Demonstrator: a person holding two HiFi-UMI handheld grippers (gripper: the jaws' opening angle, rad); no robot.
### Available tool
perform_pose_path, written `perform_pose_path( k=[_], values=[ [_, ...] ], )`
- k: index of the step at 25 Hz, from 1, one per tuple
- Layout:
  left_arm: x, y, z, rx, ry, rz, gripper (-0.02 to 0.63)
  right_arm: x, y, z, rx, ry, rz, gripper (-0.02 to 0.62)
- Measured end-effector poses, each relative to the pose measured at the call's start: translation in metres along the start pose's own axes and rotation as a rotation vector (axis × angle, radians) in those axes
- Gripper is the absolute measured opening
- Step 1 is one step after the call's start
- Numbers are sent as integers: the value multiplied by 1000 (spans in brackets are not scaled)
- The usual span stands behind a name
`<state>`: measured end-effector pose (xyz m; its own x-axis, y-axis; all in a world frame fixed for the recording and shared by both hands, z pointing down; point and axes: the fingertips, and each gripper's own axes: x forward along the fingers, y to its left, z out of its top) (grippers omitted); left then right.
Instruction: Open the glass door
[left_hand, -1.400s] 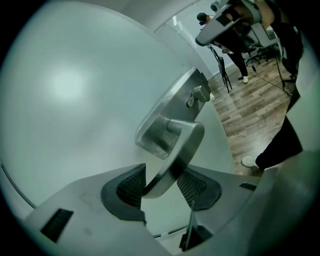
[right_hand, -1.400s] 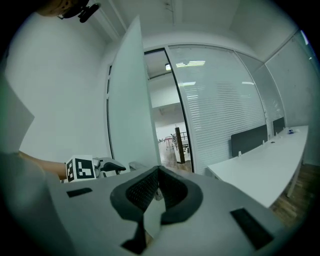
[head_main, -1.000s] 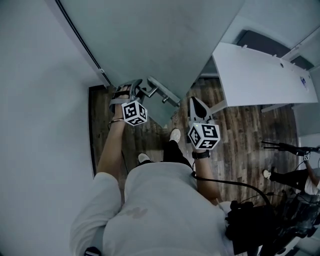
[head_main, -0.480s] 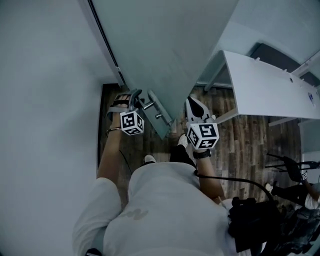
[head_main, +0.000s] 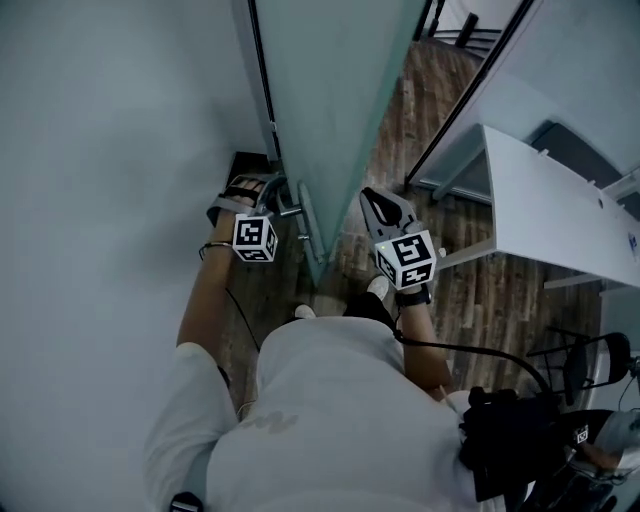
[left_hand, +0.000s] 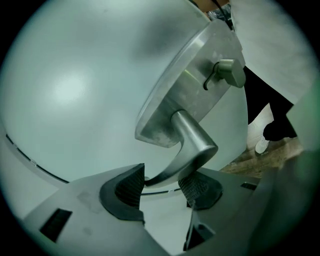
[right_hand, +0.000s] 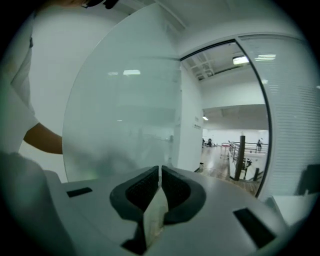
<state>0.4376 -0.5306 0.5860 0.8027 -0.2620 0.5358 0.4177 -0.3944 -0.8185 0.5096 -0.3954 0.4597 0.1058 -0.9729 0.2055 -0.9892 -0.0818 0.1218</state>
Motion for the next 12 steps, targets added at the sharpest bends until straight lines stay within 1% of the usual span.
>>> perform_pose_path(
  k=[2,4,5,7,8,10,12],
  values=[
    [-6,-2,-15,8,36,-1,184,19,22,2,-68,15,100,5],
    [-16,-3,-29,23,53,2,186,35,45,2,-125,52,195,10],
    [-24,-4,-36,25,51,4,186,40,56,2,-150,69,234,21],
    [-45,-6,-53,0,40,2,189,48,74,5,-199,81,301,67],
    [-56,-8,-65,-26,42,-2,187,52,83,6,-225,80,334,86],
    [-79,-13,-95,-105,71,2,188,63,102,4,-293,81,410,109],
    [-103,-22,-125,-220,109,33,187,74,124,-4,-382,103,500,123]
  ],
)
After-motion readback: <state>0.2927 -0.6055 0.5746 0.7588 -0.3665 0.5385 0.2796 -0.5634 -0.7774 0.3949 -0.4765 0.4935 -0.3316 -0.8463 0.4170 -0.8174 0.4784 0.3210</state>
